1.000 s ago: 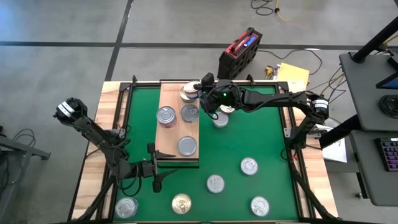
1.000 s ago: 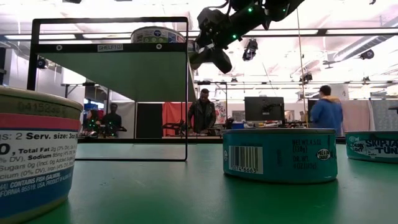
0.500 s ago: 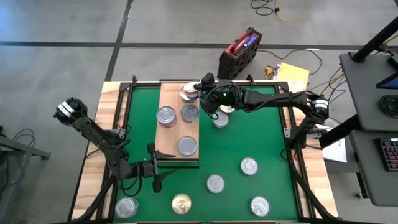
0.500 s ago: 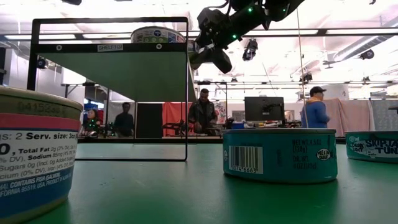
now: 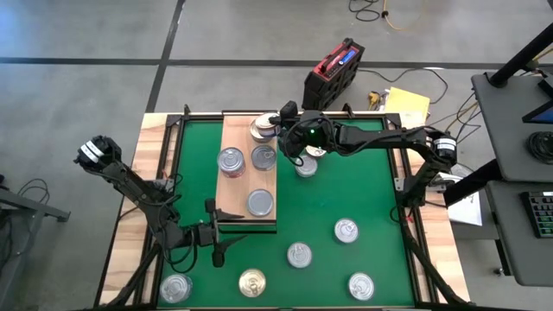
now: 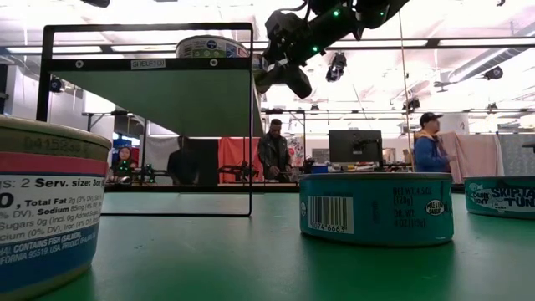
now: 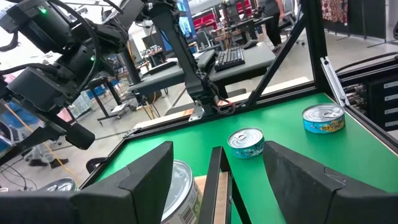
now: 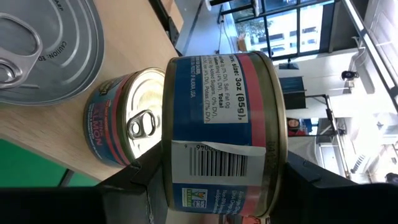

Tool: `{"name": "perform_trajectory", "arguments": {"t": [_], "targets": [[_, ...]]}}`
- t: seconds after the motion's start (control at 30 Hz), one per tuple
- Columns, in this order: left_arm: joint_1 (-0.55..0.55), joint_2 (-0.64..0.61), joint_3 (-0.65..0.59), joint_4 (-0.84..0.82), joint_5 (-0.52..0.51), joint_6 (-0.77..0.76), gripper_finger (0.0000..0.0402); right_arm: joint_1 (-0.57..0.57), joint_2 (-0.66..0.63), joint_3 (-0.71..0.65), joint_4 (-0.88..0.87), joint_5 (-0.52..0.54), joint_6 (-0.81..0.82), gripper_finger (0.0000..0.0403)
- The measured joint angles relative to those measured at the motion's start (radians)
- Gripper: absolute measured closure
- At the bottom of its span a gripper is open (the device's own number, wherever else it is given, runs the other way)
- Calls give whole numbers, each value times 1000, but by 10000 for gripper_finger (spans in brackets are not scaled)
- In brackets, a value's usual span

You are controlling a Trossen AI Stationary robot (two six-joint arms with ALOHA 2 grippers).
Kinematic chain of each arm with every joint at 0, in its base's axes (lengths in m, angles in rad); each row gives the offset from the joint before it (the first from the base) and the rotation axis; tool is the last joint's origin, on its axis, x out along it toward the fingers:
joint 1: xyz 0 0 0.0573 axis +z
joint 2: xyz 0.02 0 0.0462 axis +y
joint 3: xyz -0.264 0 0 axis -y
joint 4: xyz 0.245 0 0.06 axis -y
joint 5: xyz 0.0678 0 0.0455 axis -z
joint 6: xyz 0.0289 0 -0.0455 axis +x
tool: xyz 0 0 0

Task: Stack canned seafood by type on shelf
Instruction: Stack the blue and pink tuna can on top of the blue tuna can on the shelf

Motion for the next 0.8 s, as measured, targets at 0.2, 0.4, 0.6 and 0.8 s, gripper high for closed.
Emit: {"name": "perform_trajectory", "arguments": {"t": [0.2,0.4,0.6,0.8], "targets": [[0,0,0,-5,0,0,169,0,0,0,0,0,0,221],[0,0,0,-24,0,-11,169,0,0,0,0,0,0,221],[0,0,0,-24,0,-11,169,0,0,0,-2,0,0,221],[0,0,0,-28,0,-15,169,0,0,0,-2,0,0,221]]}}
